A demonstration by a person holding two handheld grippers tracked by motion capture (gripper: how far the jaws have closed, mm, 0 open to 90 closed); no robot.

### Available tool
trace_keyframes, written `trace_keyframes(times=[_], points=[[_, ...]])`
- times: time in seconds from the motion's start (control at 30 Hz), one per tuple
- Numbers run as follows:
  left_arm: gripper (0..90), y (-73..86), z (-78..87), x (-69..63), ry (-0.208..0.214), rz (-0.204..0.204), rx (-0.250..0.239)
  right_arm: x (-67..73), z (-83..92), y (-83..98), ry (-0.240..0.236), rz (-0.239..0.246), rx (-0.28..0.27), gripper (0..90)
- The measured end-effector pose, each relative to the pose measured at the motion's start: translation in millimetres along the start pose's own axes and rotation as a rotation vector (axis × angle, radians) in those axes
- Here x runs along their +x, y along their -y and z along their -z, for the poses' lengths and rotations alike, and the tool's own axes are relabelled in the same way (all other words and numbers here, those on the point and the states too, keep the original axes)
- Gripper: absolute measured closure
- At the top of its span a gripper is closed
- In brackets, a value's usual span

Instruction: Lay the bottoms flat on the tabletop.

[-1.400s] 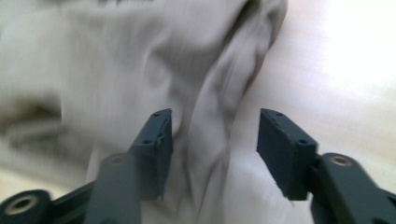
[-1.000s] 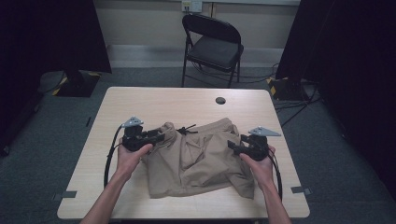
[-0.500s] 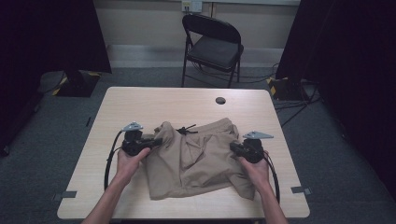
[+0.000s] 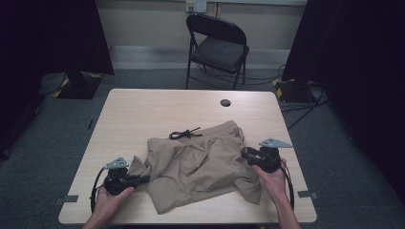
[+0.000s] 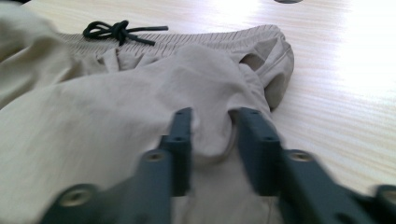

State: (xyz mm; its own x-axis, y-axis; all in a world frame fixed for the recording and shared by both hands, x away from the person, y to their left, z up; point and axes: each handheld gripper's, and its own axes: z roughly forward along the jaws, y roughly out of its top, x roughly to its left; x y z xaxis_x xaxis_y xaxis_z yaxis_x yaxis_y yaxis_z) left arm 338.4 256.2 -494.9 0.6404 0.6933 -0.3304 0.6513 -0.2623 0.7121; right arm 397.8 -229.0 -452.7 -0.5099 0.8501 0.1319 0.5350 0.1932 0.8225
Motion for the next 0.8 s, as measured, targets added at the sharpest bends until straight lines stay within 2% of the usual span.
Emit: trace_keyframes(times=[0.13, 0.17, 0.27, 0.3, 0.33, 0.37, 0.4, 0.43, 0.47, 0.5, 0.63, 0.7, 0.73, 0.8], points=[[81.3, -4.1, -3.4, 2.9, -0.006, 0.010, -0.005, 4.8, -12.0, -7.6, 0.001, 0.000, 0.003, 46.9], [79.6, -7.5, -2.9, 1.9, -0.011, -0.002, -0.016, 6.1, -15.0, -9.9, -0.004, -0.002, 0.001, 44.6], [69.6, -12.7, -0.6, -0.3, -0.007, -0.007, -0.032, 6.5, -25.9, -16.3, 0.003, -0.001, 0.009, 39.5], [66.9, -20.5, 4.0, -1.4, -0.011, -0.011, -0.060, 5.9, -29.8, -18.8, 0.007, 0.000, 0.010, 39.1], [64.2, -20.5, 4.0, -1.4, -0.011, -0.011, -0.060, 4.9, -33.5, -21.2, 0.010, 0.000, 0.011, 38.5], [62.6, -30.0, 9.4, -0.2, -0.009, -0.014, -0.092, 3.9, -36.8, -23.2, 0.014, -0.002, 0.010, 38.1], [61.7, -30.0, 9.4, -0.2, -0.009, -0.014, -0.092, 2.4, -40.3, -25.0, 0.015, -0.005, 0.022, 37.4], [59.6, -40.1, 13.9, 0.9, -0.016, -0.016, -0.119, 0.9, -44.0, -26.4, 0.016, -0.009, 0.027, 37.3], [57.5, -40.1, 13.9, 0.9, -0.016, -0.016, -0.119, 0.9, -44.0, -26.4, 0.016, -0.009, 0.027, 37.3], [56.7, -50.6, 17.4, 3.0, -0.012, -0.015, -0.147, -0.7, -50.4, -28.5, 0.012, -0.016, 0.038, 36.8], [49.6, -72.7, 23.1, 6.2, -0.028, -0.019, -0.202, -0.1, -61.4, -25.7, 0.004, -0.024, 0.061, 36.0], [44.0, -83.6, 21.8, 8.4, -0.038, -0.012, -0.221, 0.0, -66.1, -22.6, 0.002, -0.029, 0.082, 36.8], [41.4, -83.6, 21.8, 8.4, -0.038, -0.012, -0.221, 0.0, -66.1, -22.6, 0.002, -0.029, 0.082, 36.8], [36.3, -96.4, 9.7, 14.7, -0.050, 0.000, -0.212, 2.2, -69.3, -19.9, -0.015, -0.019, 0.104, 55.8]])
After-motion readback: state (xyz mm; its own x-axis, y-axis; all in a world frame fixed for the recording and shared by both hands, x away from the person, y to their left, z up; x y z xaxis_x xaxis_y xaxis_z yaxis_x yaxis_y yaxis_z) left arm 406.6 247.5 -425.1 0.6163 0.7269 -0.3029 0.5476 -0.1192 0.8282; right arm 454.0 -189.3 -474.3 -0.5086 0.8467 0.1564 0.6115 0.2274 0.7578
